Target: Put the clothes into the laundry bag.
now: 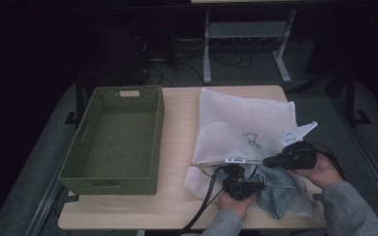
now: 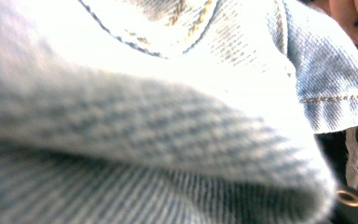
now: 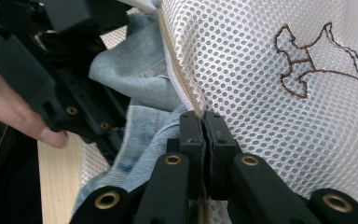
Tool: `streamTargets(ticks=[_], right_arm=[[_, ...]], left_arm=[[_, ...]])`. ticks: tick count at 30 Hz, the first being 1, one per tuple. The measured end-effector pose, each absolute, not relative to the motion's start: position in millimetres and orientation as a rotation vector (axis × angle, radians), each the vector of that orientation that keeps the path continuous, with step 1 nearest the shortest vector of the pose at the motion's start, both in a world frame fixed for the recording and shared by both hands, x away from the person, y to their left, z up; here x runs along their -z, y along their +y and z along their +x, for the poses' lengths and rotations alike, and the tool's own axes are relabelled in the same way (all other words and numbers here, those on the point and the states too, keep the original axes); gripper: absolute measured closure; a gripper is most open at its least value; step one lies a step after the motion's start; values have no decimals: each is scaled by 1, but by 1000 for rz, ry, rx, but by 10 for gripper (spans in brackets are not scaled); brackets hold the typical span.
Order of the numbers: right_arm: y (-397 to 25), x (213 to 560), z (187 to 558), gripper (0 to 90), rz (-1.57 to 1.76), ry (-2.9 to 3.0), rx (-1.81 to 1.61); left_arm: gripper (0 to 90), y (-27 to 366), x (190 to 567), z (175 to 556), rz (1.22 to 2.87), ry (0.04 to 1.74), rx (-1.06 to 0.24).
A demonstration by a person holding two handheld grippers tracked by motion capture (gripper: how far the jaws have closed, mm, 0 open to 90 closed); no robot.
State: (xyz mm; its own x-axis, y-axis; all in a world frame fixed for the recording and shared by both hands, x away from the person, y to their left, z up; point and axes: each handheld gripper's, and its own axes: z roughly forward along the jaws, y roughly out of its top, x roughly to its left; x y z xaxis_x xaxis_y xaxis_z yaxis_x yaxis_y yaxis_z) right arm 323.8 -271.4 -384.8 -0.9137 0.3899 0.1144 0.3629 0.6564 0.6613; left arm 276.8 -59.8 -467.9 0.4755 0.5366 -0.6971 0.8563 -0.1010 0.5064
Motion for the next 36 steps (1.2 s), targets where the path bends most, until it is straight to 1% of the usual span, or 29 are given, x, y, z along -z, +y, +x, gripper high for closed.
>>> streamTargets(ticks=[9,15,17,19,21,23,24,25,26,28,30,31,33,34,36], right_arm=[[-274,374,319,877,614,2820,-1157],[-278,363,314,880,580,2827,-1215],[-280,359,312,880,570,2828,-1264],[-281,360,312,879,574,2826,-1240],[-280,364,314,878,591,2834,-1224],[-279,368,316,877,600,2833,-1215],[-279,369,317,877,606,2833,-1206],[-278,370,317,877,610,2834,-1194],[-278,372,318,876,609,2834,-1184],[-278,374,319,875,617,2830,-1184],[-278,374,319,875,627,2826,-1187],[-278,374,319,875,629,2828,-1183],[-276,374,320,875,626,2826,-1175],[-275,374,320,875,621,2825,-1173],[-272,375,319,875,617,2832,-1160]], left_arm=[[860,-51,457,281,1646,1198,380],[865,-41,449,284,1556,1218,336],[864,-39,448,287,1554,1220,330],[864,-39,448,285,1561,1220,318],[858,-38,451,283,1572,1214,332],[834,-36,452,280,1594,1198,345],[808,-34,452,278,1610,1187,336],[753,-33,453,275,1623,1183,330],[673,-31,453,273,1628,1194,340],[549,-27,453,267,1661,1188,329],[462,-25,456,263,1705,1184,334],[439,-26,459,262,1724,1190,351],[443,-30,466,263,1756,1207,360],[459,-33,469,265,1751,1223,372],[526,-38,473,269,1742,1237,369]])
